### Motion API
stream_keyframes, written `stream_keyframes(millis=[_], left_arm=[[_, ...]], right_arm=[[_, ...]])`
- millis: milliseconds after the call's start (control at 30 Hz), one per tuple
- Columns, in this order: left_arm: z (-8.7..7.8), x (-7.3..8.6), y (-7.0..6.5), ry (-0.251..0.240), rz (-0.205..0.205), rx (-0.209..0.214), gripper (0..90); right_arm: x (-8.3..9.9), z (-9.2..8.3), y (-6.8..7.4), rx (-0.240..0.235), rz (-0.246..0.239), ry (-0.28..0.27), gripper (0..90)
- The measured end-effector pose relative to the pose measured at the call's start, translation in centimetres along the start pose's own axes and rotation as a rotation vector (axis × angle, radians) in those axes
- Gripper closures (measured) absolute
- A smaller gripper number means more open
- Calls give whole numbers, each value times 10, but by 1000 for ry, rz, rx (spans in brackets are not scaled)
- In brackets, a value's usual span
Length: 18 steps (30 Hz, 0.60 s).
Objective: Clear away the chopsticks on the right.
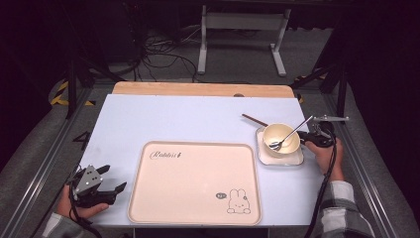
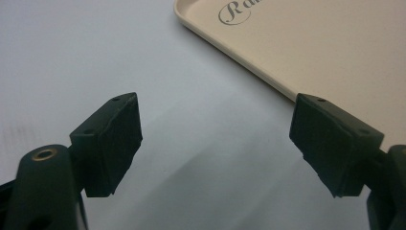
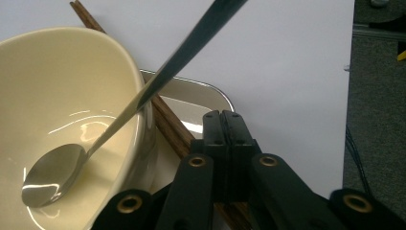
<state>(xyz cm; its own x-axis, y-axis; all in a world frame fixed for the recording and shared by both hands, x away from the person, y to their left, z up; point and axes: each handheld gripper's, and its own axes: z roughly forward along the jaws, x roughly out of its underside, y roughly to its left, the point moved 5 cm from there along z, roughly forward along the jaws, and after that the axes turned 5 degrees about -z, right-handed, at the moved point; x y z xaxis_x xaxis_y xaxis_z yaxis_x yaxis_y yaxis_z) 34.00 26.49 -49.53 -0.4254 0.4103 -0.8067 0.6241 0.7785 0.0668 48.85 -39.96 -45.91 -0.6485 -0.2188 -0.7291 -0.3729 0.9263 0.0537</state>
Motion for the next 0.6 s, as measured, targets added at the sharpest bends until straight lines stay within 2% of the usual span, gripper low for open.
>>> stream_keyframes(millis=[67, 100, 133, 200, 267, 467, 600], left_arm=[[0, 0, 0, 0, 0, 2, 192], [0, 0, 0, 1, 0, 2, 191], [0, 0, 0, 0, 0, 4, 191], [0, 0, 0, 2, 0, 5, 191], [0, 0, -1, 2, 0, 9, 191], [0, 0, -1, 4, -5, 1, 190], [0, 1, -1, 6, -7, 1, 190]], right_arm=[[0, -4, 0, -3, 7, -12, 887], [1, -7, 0, -13, 19, -32, 882], [1, -10, -1, -4, 17, -52, 875], [2, -12, -1, -1, 22, -51, 868], [8, -14, 0, -1, -5, -52, 844], [10, -22, 0, -7, -22, -61, 807], [12, -20, 0, -4, -36, -50, 796]])
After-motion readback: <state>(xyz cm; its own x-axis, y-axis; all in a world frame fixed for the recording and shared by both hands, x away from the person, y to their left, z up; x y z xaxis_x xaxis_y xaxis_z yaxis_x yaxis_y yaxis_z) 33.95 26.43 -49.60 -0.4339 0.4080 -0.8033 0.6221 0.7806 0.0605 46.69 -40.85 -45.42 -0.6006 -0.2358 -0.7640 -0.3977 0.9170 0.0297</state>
